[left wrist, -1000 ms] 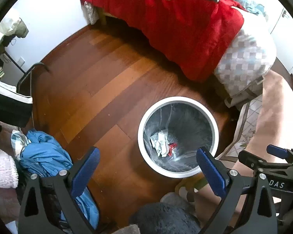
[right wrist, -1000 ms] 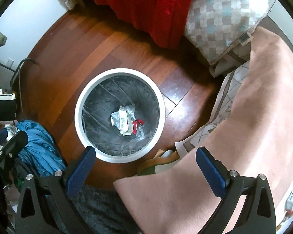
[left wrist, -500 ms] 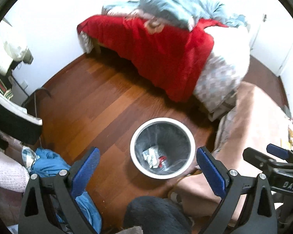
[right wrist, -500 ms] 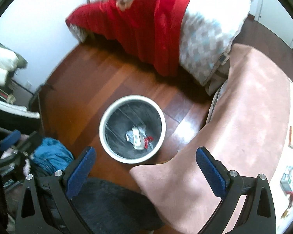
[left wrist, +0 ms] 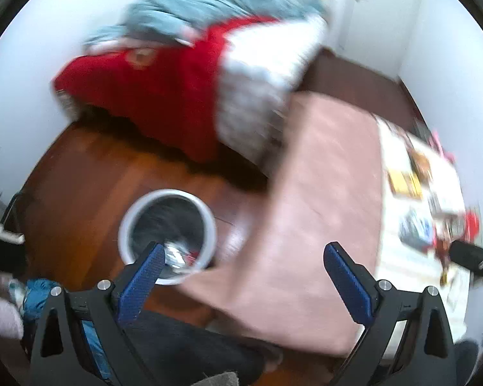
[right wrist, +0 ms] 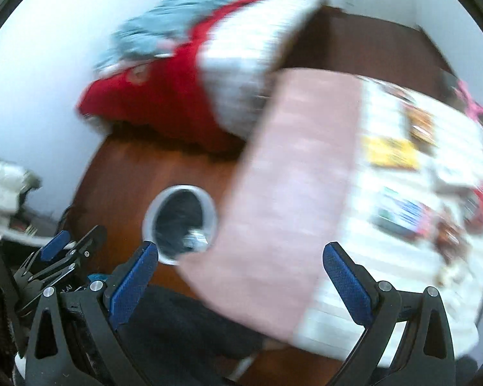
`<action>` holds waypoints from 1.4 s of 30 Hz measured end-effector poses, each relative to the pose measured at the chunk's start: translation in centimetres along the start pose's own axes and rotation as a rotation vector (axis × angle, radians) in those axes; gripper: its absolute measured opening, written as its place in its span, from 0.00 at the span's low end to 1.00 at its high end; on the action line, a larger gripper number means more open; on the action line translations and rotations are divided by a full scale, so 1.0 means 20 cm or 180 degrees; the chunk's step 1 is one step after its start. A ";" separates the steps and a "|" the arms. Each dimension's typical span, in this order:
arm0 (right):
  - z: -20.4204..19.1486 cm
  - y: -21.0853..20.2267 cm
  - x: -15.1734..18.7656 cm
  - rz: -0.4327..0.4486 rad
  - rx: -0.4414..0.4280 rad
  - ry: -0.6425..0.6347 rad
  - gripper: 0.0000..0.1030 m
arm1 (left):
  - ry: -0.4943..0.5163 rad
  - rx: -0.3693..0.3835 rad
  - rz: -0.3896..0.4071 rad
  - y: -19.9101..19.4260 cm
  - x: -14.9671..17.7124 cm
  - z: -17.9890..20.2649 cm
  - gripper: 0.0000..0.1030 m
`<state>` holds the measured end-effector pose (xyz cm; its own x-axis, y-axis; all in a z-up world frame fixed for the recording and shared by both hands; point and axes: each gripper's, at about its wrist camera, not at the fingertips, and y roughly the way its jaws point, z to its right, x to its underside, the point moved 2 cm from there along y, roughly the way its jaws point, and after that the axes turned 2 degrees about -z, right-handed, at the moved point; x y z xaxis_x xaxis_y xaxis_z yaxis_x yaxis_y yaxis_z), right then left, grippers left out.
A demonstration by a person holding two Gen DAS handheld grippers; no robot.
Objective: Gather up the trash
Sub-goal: 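Move both tools back toward the table, then grasp the milk carton with the left gripper while the right grasps the clear tray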
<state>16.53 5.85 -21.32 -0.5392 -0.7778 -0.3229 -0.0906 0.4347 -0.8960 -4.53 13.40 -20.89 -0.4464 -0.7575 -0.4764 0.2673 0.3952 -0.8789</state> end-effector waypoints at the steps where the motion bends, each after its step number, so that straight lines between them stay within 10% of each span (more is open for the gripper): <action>1: 0.14 -0.01 0.03 -0.0025 0.0122 0.0145 1.00 | 0.0102 0.0045 -0.0043 0.06 0.02 0.11 0.98; 9: 1.22 0.04 0.32 -0.0295 0.1059 0.1258 1.00 | 0.0922 0.0186 -0.0372 0.42 0.17 0.87 0.98; 13: 1.52 0.12 0.41 -0.0422 0.1106 0.1565 0.98 | 0.1245 0.0221 -0.0545 0.50 0.22 1.03 0.98; 19: 1.64 0.20 0.42 -0.0504 0.0966 0.1577 0.65 | 0.2022 0.0229 -0.0286 0.45 0.13 1.28 0.98; 30: 1.75 0.27 0.32 -0.0659 0.0791 0.1538 0.65 | 0.3841 0.0643 -0.0694 0.64 0.05 1.67 0.97; 32: 1.76 0.27 0.31 -0.0699 0.0784 0.1564 0.65 | 0.3962 0.0745 -0.0761 0.65 0.07 1.71 0.82; 36: 1.77 0.27 0.30 -0.0735 0.0781 0.1579 0.64 | 0.3734 0.0753 -0.0830 0.63 0.07 1.73 0.57; 42: 1.74 0.25 0.31 -0.0693 0.0874 0.1455 0.62 | 0.2185 0.0678 -0.1336 0.68 -0.04 1.54 0.57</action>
<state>41.81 -12.58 -38.42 -0.8451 -0.5345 -0.0122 -0.0522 0.1053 -0.9931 25.89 3.42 -31.68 -0.9481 -0.3074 -0.0808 0.0877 -0.0085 -0.9961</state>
